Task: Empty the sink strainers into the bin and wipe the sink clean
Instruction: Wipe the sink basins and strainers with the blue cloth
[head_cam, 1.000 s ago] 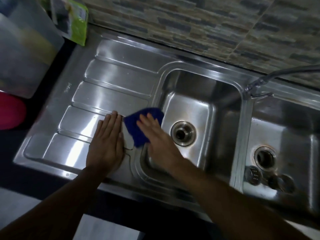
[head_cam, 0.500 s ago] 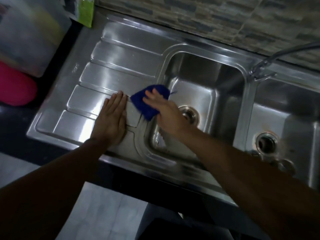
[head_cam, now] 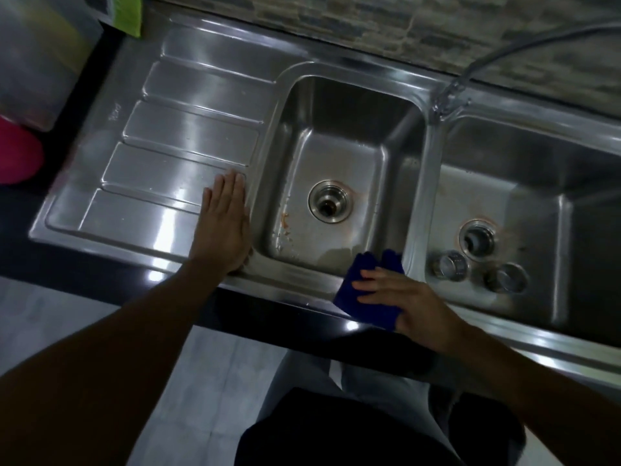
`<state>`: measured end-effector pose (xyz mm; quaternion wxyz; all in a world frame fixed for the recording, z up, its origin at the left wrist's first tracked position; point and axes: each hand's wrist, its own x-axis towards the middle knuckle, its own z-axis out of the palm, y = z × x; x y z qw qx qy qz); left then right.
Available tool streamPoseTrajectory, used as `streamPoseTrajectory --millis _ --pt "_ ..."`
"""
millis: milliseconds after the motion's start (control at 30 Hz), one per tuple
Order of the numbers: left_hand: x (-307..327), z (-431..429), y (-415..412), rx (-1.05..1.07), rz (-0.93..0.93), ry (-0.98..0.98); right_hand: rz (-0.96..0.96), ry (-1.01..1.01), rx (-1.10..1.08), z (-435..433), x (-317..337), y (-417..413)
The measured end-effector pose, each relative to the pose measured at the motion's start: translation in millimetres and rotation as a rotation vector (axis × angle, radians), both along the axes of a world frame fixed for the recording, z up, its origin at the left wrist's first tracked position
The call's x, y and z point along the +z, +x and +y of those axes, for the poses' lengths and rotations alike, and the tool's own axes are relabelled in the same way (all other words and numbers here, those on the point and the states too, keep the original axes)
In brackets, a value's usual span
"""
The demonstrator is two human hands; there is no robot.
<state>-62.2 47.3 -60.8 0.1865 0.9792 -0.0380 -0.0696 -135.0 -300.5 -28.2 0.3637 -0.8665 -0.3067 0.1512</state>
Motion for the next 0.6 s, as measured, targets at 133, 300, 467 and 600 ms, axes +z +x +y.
streamPoseTrajectory --millis 133,300,467,600 --pt "3 -4 2 0.0 0.032 0.024 -0.006 0.057 -0.02 35 -13 2" --pt "1 -1 5 -0.021 0.053 0.021 0.093 0.182 0.01 105 -33 16" --pt "-6 3 8 -0.021 0.062 0.017 -0.012 0.119 -0.025 40 -30 1" --pt "-5 0 6 0.001 0.037 0.027 -0.184 0.041 0.11 -22 -21 5"
